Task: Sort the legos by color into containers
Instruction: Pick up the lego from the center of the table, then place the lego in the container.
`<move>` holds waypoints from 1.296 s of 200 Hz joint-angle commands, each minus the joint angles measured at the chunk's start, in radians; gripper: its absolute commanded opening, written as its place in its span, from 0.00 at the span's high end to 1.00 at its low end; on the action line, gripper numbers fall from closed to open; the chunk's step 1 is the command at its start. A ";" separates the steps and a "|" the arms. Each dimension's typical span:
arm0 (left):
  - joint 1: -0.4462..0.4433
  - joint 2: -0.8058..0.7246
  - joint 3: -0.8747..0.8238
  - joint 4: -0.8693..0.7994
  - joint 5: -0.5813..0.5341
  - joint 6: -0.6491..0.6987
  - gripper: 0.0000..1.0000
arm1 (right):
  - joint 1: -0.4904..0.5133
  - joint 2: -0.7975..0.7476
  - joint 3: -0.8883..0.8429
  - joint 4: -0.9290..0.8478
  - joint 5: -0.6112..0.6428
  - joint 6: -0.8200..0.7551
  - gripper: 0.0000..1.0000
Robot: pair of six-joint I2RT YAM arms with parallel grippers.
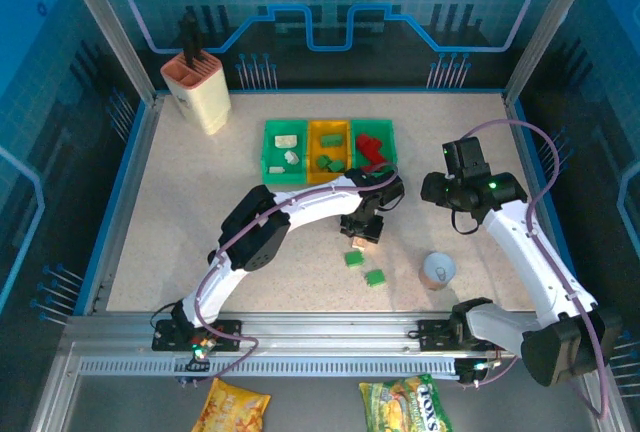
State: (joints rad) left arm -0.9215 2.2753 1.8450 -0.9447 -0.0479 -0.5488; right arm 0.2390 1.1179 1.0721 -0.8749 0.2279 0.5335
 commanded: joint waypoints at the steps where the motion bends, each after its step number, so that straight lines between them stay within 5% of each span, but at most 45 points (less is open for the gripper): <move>1: -0.007 0.015 0.034 -0.020 0.002 0.007 0.54 | -0.015 -0.020 -0.003 -0.016 -0.002 -0.003 0.48; 140: 0.051 -0.095 -0.029 -0.014 -0.032 0.034 0.60 | -0.014 -0.021 0.010 -0.027 -0.004 0.001 0.48; 259: 0.359 -0.334 -0.188 -0.015 -0.072 0.131 0.60 | -0.010 0.006 0.042 -0.027 -0.022 0.005 0.48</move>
State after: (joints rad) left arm -0.6212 1.9965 1.6676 -0.9382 -0.0948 -0.4671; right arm 0.2390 1.1194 1.0782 -0.8783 0.2199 0.5339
